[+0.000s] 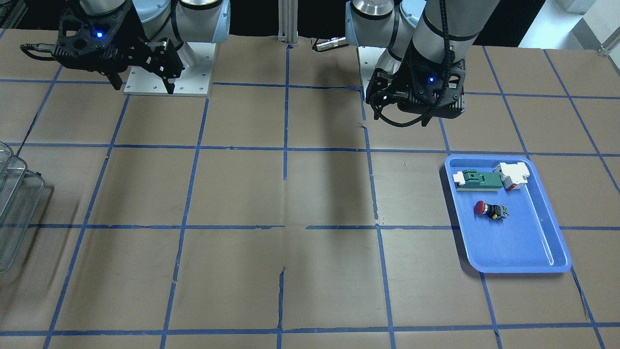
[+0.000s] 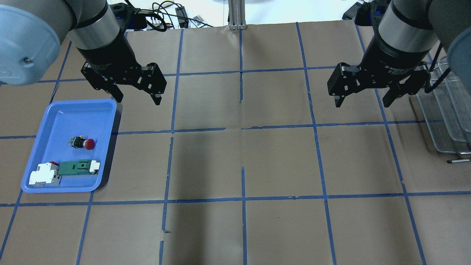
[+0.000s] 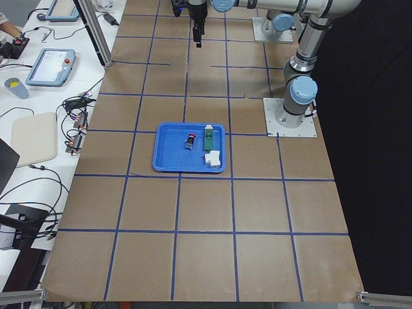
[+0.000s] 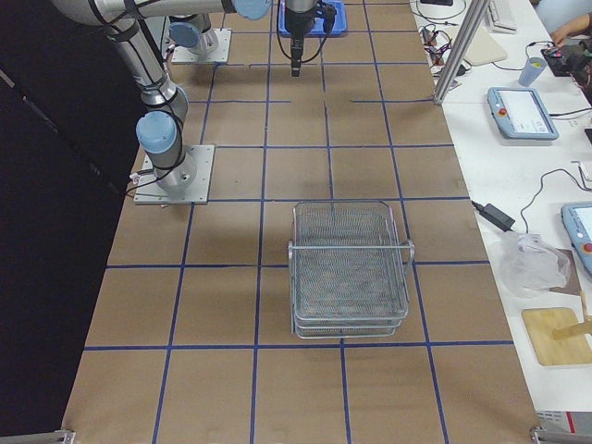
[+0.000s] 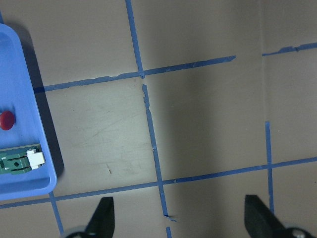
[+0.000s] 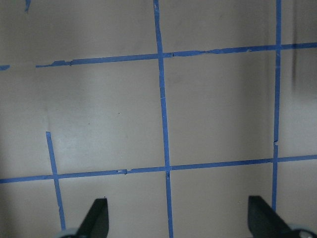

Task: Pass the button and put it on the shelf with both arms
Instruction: 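Move the left gripper over the blue tray toward the red button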

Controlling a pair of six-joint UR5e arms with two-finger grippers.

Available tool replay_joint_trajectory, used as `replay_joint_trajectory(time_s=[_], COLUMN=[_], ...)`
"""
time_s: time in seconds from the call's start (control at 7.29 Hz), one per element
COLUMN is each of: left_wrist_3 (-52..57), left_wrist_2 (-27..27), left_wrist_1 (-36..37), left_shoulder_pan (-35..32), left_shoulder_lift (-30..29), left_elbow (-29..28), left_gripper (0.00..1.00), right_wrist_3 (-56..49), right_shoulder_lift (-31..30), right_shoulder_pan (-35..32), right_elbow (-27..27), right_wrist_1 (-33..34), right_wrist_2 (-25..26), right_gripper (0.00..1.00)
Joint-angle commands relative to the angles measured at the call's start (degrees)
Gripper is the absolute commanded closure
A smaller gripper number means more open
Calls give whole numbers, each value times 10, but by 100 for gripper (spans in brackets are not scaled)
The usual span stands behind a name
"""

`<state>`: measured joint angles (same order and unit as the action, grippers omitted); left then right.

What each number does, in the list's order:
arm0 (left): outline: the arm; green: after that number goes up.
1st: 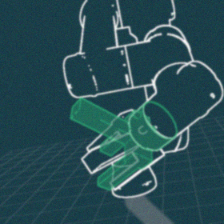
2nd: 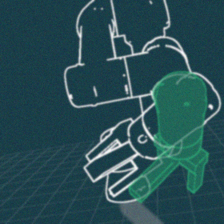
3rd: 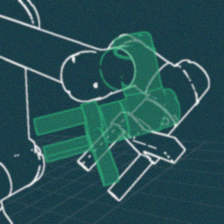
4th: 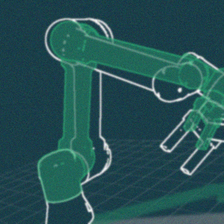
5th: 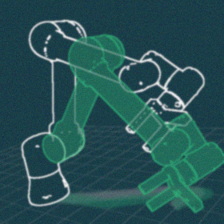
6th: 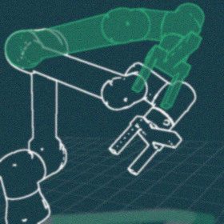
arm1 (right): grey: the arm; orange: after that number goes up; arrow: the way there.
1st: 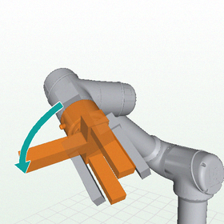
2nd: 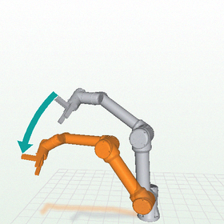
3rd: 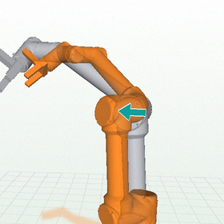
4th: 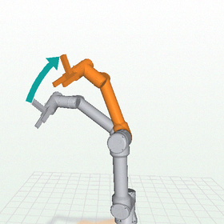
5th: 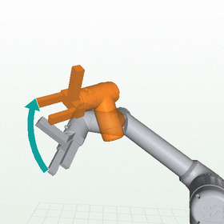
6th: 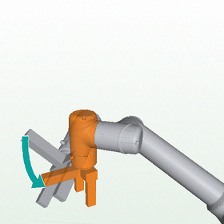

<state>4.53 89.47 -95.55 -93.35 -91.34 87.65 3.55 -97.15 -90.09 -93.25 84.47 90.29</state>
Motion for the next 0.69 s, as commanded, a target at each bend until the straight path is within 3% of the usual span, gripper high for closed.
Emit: replay_joint_trajectory(time_s=[0.0,0.14,0.55], left_wrist_3=[13,62,352], left_wrist_2=[0,-1,0], left_wrist_1=[1,1,-1], left_shoulder_pan=[7,27,143], left_shoulder_lift=[-2,-4,-15], left_elbow=[0,0,2], left_gripper=[5,5,3], right_wrist_3=[0,1,1], right_shoulder_lift=[1,5,1], right_shoulder_pan=[0,0,0], right_elbow=[0,0,0], right_wrist_1=[1,1,1], right_wrist_2=[-8,-7,-8], right_gripper=[0,0,0])
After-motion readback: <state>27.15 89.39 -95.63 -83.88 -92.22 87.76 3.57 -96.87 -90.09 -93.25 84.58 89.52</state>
